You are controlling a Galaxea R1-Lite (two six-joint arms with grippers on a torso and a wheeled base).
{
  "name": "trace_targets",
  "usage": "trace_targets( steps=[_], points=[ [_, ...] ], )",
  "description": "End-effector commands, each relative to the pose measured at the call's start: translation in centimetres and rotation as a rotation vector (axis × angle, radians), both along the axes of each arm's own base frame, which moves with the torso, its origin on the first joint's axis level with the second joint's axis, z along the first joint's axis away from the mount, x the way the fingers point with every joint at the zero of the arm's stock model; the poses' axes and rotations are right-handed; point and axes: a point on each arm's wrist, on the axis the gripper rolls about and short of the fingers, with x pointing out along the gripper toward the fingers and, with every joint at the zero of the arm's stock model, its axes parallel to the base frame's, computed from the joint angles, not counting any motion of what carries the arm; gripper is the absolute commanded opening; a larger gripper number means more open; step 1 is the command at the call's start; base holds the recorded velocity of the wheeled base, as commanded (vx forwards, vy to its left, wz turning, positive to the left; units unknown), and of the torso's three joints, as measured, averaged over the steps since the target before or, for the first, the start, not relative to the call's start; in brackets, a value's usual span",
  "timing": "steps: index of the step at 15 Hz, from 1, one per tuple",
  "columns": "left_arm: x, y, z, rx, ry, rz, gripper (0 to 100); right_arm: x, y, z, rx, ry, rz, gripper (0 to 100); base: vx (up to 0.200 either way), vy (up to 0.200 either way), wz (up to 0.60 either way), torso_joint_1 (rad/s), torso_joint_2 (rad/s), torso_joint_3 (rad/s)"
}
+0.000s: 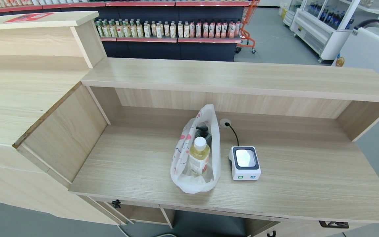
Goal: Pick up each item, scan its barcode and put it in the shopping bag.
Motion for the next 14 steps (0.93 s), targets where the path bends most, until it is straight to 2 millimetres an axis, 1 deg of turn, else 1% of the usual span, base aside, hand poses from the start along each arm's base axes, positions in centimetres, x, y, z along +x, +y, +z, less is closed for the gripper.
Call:
trace_targets(
  steps=[1, 5, 13, 14],
  points=[
    [0.00, 0.00, 0.00, 0.000, 0.000, 0.000, 100, 0.04, 0.00, -0.04, 0.002, 0.011, 0.000, 100, 0.000, 0.000, 0.00, 0.000, 0.00, 0.000],
    [0.01, 0.00, 0.01, -0.013, 0.001, 0.000, 100, 0.04, -0.01, -0.05, 0.021, 0.013, -0.002, 100, 0.000, 0.000, 0.00, 0.000, 0.00, 0.000],
    [0.01, 0.00, 0.01, 0.006, 0.001, 0.000, 100, 0.04, -0.01, -0.05, 0.024, 0.014, -0.004, 100, 0.200, 0.000, 0.00, 0.004, 0.00, 0.003],
    [0.01, 0.00, 0.01, 0.003, 0.001, 0.000, 100, 0.04, -0.01, -0.05, 0.026, 0.014, -0.006, 100, 0.000, 0.000, 0.00, 0.000, 0.00, 0.000]
  ],
)
